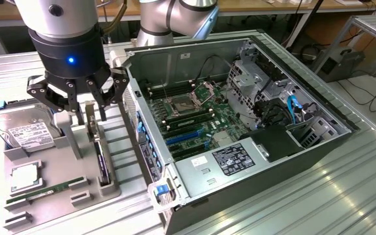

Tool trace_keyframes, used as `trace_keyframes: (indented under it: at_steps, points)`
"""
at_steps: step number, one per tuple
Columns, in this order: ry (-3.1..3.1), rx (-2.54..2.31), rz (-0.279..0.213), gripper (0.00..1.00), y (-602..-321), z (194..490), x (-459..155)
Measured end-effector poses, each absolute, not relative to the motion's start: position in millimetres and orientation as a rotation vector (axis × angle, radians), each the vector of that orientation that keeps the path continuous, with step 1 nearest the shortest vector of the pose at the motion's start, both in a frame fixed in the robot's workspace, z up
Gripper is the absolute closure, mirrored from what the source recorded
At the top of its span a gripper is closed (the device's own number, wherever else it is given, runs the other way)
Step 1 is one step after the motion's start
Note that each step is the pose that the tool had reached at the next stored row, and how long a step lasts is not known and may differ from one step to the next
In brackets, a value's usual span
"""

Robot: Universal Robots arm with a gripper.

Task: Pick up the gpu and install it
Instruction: 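Pick up the gpu and move the gpu toward the slot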

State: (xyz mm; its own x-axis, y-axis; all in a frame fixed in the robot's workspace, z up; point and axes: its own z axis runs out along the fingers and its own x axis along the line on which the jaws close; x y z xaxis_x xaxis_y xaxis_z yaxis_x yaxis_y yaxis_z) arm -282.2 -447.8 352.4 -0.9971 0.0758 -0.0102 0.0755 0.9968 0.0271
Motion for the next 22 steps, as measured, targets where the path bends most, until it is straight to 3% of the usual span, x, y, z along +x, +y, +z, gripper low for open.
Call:
trace_keyframes:
  at_steps: [22]
  points:
    - [3.128, 0.119, 0.042, 0.58, -450, 309, -286]
